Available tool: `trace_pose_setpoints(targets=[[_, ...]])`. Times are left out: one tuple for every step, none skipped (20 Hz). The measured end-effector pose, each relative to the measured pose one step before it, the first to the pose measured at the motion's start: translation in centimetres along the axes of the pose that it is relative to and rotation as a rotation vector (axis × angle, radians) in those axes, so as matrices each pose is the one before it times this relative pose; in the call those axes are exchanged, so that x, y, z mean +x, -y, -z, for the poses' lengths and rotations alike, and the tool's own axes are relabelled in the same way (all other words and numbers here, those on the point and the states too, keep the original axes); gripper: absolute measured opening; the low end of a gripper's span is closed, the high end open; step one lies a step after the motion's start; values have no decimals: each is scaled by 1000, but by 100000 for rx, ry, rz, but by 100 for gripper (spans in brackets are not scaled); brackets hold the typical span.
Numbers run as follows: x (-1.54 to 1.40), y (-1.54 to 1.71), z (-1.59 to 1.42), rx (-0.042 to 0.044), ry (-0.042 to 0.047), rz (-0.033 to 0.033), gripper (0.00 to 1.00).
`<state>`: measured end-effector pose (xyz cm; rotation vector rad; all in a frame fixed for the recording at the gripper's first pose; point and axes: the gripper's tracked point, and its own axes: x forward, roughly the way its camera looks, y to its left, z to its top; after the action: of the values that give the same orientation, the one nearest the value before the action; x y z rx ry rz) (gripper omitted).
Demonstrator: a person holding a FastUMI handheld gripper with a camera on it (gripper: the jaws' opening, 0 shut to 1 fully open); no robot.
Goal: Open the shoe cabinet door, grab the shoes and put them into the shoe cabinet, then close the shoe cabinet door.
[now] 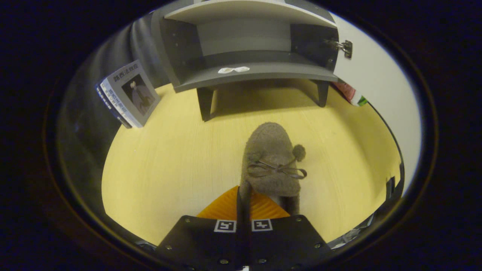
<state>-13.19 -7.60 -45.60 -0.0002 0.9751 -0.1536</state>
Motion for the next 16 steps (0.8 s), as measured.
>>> trace_pose_setpoints(targets=[[-318,210,-773,2032,1438,584,1],[-371,260,-831,2095,1204,501,1],[-408,231,-805,1808,1464,1113,1],[-459,397,-961,1608,1806,1595,1],[-505,385,-1008,1569,2045,1602,1],[-534,338,-1149,1615,2264,1233,1],[-568,272,-1148,1458,2460,1018,1],[-675,305,-1282,1009,2564,896,1],[-653,306,-1290,351,2562,996,1],[-533,337,-1302,19,2684,1064,1],[-582,359,-1421,-139,2971,898,1],[-516,327,-1666,-198,3182,539,1],[-454,279,-1814,-278,3338,390,1],[-506,182,-1969,-443,3754,184,1],[-295,98,-1955,-575,3966,36,1],[-372,117,-2109,-831,3952,-241,1]])
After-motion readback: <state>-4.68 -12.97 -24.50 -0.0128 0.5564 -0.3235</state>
